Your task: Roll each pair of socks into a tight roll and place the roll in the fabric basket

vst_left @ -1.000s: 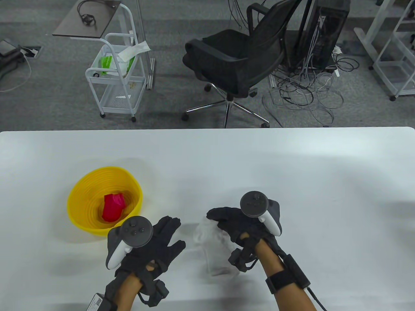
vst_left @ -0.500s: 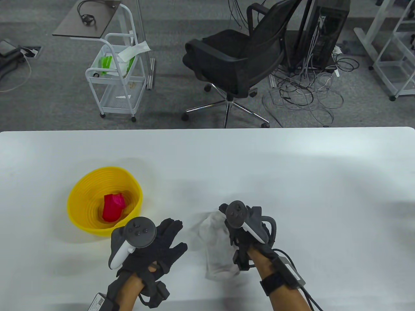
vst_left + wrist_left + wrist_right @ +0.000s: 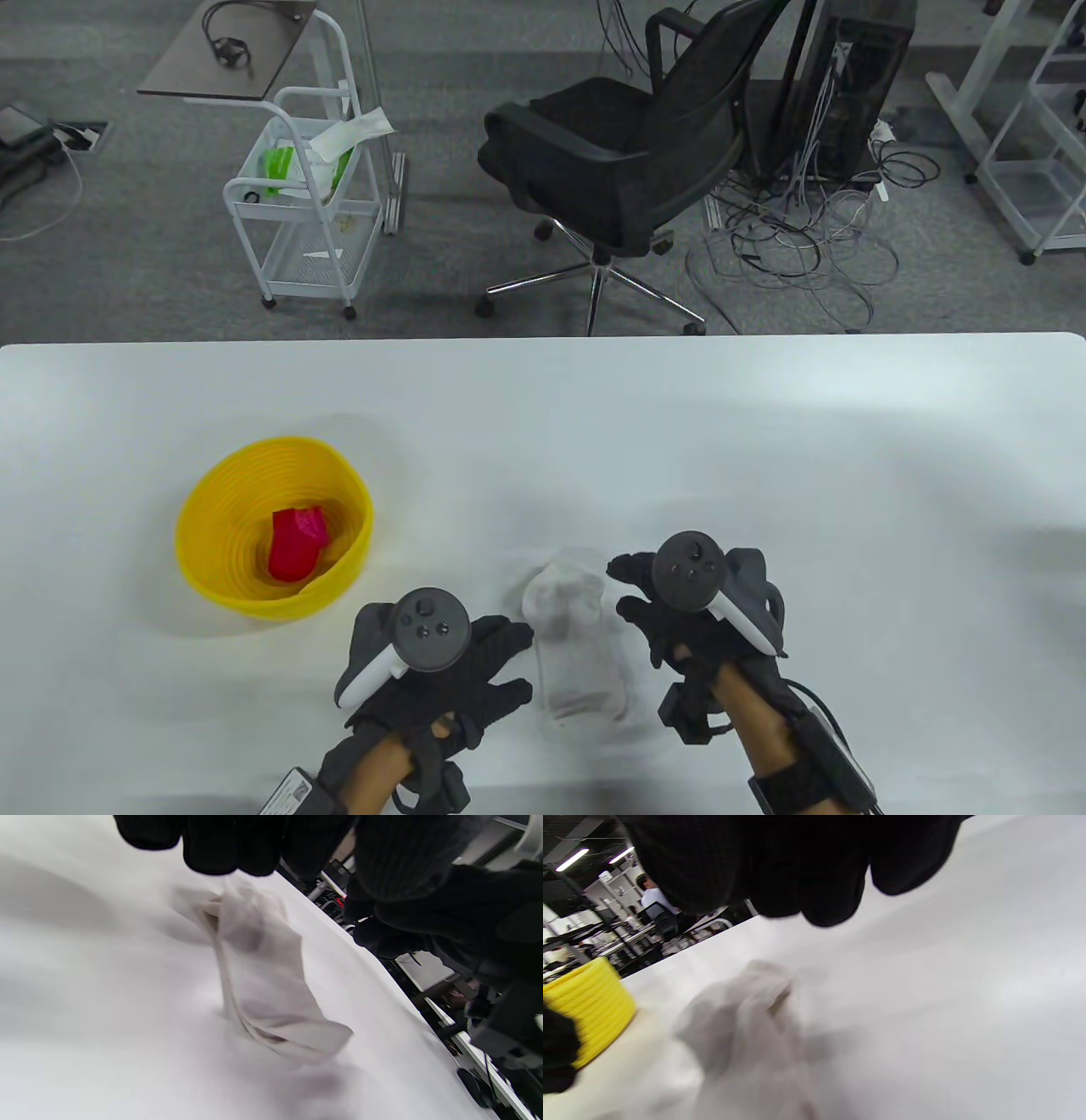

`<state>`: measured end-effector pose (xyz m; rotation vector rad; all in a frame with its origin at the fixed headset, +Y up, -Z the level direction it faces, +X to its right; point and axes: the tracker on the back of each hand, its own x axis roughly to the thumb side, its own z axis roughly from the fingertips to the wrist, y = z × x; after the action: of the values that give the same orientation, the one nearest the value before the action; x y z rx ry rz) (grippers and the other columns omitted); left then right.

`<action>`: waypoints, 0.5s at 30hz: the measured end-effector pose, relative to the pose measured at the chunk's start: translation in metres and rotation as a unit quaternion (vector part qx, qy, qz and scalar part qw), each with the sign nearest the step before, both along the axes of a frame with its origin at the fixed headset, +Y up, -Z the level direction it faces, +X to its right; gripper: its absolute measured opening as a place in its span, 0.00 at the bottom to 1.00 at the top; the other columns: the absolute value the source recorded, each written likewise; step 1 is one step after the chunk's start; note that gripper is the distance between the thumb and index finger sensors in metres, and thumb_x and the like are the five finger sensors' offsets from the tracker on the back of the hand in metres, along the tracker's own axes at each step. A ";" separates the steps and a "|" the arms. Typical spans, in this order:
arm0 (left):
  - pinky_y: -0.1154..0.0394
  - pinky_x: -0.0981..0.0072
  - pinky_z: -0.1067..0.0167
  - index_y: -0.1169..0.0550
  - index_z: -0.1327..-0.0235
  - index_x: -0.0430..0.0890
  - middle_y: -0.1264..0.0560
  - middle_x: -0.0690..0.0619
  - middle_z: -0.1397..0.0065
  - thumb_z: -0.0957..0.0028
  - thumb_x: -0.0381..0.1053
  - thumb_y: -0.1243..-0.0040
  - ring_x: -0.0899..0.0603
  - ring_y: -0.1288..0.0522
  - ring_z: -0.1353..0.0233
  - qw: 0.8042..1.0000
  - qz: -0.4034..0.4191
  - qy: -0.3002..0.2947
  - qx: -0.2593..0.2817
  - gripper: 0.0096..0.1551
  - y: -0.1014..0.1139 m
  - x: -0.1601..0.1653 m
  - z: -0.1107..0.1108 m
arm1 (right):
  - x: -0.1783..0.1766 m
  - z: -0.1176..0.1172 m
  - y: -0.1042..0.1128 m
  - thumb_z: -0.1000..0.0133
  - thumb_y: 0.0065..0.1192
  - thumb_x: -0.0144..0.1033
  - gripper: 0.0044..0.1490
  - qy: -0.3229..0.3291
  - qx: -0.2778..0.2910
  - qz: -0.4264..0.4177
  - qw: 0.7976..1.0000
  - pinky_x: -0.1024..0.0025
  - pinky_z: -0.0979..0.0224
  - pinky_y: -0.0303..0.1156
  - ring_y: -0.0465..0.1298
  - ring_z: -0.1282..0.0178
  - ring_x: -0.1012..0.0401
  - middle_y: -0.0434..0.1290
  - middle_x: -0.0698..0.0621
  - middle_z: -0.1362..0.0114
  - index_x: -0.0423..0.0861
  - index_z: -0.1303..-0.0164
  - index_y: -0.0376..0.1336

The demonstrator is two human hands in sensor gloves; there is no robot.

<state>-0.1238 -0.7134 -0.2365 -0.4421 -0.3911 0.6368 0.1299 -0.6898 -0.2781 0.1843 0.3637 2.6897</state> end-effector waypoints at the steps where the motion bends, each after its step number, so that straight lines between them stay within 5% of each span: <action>1: 0.32 0.47 0.35 0.28 0.31 0.55 0.32 0.49 0.24 0.59 0.62 0.37 0.39 0.29 0.27 1.000 -0.005 -0.014 0.005 0.38 -0.001 0.007 0.002 | -0.002 0.010 0.002 0.52 0.71 0.48 0.28 0.021 -0.001 0.002 1.000 0.53 0.33 0.73 0.80 0.34 0.59 0.76 0.59 0.30 0.62 0.40 0.69; 7: 0.26 0.50 0.44 0.22 0.36 0.55 0.23 0.50 0.34 0.60 0.60 0.35 0.42 0.20 0.40 0.997 -0.050 -0.051 0.030 0.35 -0.009 0.032 0.010 | -0.017 0.044 -0.003 0.55 0.75 0.49 0.23 0.095 -0.011 0.055 0.994 0.54 0.36 0.75 0.82 0.44 0.62 0.81 0.60 0.40 0.62 0.48 0.75; 11: 0.21 0.57 0.60 0.21 0.37 0.54 0.21 0.50 0.37 0.60 0.60 0.34 0.45 0.15 0.52 0.994 -0.089 -0.055 0.038 0.34 -0.021 0.041 0.009 | -0.028 0.052 -0.018 0.55 0.75 0.49 0.24 0.114 -0.017 0.087 0.989 0.53 0.35 0.75 0.82 0.42 0.62 0.81 0.61 0.39 0.62 0.47 0.74; 15: 0.21 0.57 0.62 0.21 0.38 0.53 0.20 0.50 0.38 0.61 0.60 0.34 0.46 0.15 0.55 0.993 -0.104 -0.052 0.033 0.34 -0.032 0.044 0.007 | -0.031 0.052 -0.030 0.56 0.75 0.50 0.25 0.122 -0.013 0.107 0.987 0.53 0.32 0.73 0.81 0.38 0.62 0.80 0.62 0.37 0.64 0.47 0.74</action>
<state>-0.0794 -0.7450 -0.2294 -0.4470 -0.4574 0.3973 0.0985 -0.7198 -0.2260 0.4966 0.5197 2.8773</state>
